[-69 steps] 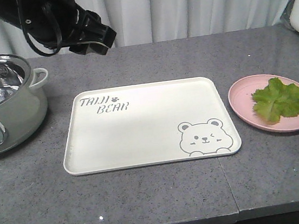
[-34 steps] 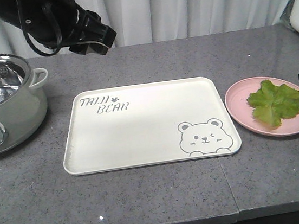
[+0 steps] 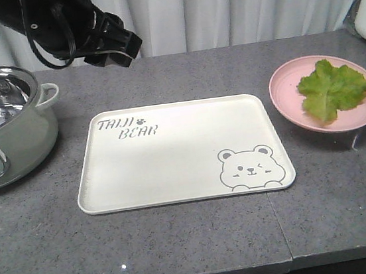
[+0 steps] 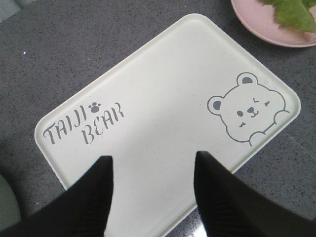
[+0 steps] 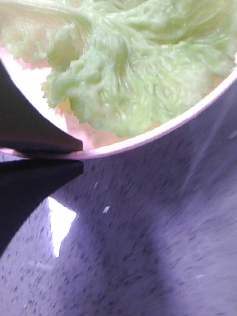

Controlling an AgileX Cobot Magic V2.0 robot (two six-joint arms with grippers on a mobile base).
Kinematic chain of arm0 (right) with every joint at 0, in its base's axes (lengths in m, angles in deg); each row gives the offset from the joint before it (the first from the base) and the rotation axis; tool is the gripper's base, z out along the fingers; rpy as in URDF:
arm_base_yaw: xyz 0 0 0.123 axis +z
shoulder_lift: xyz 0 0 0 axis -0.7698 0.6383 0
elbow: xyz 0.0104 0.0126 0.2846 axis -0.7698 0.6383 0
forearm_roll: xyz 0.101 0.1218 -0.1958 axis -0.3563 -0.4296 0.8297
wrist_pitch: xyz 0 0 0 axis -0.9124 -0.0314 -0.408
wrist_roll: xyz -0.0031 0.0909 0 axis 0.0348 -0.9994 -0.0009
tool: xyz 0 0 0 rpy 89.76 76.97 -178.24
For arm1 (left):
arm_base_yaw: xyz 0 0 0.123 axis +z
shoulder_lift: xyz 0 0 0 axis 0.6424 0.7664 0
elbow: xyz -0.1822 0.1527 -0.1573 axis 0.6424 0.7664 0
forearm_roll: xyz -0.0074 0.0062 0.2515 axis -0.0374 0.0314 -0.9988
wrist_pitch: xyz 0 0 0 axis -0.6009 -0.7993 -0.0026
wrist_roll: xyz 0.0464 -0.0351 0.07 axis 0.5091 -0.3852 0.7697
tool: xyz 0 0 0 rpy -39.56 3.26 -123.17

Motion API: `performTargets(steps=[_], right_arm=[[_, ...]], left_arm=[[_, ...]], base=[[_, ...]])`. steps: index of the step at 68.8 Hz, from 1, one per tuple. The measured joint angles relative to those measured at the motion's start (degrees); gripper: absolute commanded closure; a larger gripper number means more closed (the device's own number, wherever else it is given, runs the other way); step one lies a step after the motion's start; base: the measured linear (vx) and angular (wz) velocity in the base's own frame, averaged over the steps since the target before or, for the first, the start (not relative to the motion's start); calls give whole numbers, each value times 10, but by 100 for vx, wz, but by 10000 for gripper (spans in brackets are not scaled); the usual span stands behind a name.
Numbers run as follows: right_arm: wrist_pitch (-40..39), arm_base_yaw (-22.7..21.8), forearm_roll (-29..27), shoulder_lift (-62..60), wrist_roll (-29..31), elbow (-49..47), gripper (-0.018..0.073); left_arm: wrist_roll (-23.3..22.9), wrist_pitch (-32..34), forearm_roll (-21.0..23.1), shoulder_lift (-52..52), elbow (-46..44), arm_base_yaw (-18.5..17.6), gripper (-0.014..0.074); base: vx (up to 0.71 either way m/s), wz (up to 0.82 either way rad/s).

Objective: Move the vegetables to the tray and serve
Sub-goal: 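Lift the plate with the leaf and set it onto the cream tray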

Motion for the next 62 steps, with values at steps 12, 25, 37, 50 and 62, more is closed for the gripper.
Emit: performTargets(steps=[12,25,37,50,62], right_arm=[[30,8,-70,-6,22,-31,565],[24,81,-104,-6,36,-36,564],[-17,195,-113,6,42,-36,563],[-70,308,-100,35,44,-36,559],[-94,366,-38,65,33,-36,538]], left_arm=[[0,0,-4,0,0,0,242],[0,0,-30,0,0,0,242],[-13,-1,-46,0,0,0,242],[-17,-2,-79,0,0,0,242],[-30,-2,-97,0,0,0,242]], base=[[0,0],[0,0],[0,0],[0,0],[0,0]])
